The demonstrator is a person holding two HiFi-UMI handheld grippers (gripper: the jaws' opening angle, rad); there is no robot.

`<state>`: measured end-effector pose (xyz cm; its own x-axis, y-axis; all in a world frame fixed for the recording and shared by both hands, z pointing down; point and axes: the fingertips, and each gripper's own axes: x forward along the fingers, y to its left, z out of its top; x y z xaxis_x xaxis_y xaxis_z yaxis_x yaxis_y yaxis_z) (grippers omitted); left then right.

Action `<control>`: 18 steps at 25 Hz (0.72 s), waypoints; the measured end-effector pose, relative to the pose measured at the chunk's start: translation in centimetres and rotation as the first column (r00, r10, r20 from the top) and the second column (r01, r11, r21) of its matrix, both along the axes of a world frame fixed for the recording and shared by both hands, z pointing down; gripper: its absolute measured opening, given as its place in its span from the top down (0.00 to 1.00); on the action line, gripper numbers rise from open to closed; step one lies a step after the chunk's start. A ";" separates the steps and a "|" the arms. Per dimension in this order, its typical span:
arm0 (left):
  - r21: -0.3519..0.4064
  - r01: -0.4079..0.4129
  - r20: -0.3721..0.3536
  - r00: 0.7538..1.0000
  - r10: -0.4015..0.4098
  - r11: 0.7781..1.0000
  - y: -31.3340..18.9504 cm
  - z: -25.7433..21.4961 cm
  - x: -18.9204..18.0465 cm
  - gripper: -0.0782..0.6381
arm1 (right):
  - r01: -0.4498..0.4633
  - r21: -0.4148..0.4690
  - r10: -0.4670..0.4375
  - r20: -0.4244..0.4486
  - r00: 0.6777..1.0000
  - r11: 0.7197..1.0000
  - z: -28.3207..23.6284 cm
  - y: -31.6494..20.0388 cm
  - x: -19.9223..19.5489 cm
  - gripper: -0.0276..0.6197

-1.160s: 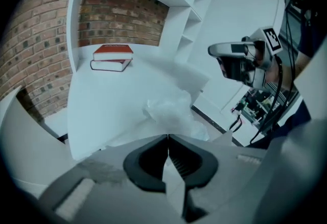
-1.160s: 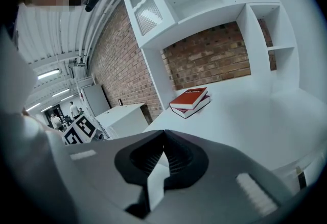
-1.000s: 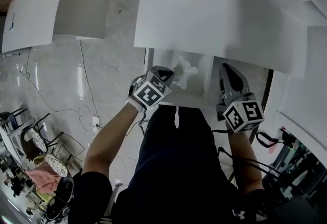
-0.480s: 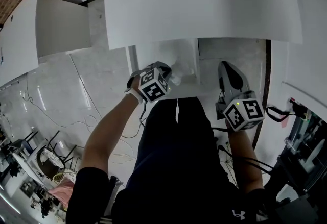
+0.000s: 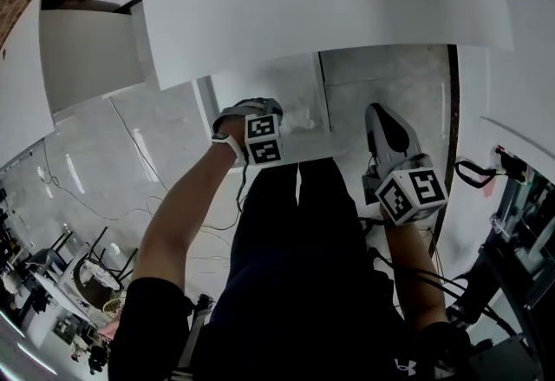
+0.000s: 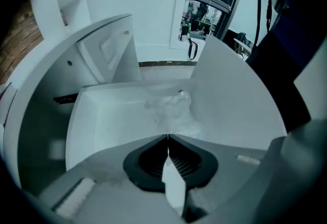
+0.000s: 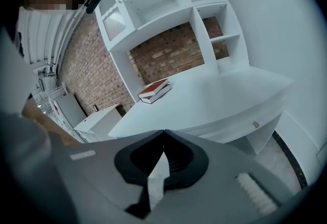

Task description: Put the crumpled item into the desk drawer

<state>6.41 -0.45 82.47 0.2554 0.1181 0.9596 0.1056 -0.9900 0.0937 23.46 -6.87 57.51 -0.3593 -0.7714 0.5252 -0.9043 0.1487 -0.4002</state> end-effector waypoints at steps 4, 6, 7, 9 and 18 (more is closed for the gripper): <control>-0.003 -0.051 0.017 0.999 0.051 0.999 0.3 1.7 0.6 0.88 | -0.001 -0.018 0.001 -0.002 1.000 1.000 0.8 0.2 0.8 0.95; -0.002 -0.078 0.026 0.997 0.078 0.997 0.4 2.6 0.9 0.88 | -0.007 -0.032 0.006 -0.003 1.000 0.999 1.2 0.4 1.3 0.95; -0.002 -0.091 0.030 0.995 0.091 0.996 0.5 3.0 1.0 0.88 | -0.009 -0.039 0.009 -0.005 1.000 0.999 1.4 0.5 1.5 0.95; -0.006 -0.110 0.035 0.993 0.110 0.994 0.8 3.9 1.1 0.88 | -0.013 -0.052 0.012 -0.007 1.000 0.999 1.9 0.7 1.9 0.95; 0.020 -0.114 0.056 0.992 0.113 0.993 0.4 5.7 1.2 0.87 | -0.001 -0.086 0.002 0.008 1.000 0.996 3.1 0.8 2.1 0.95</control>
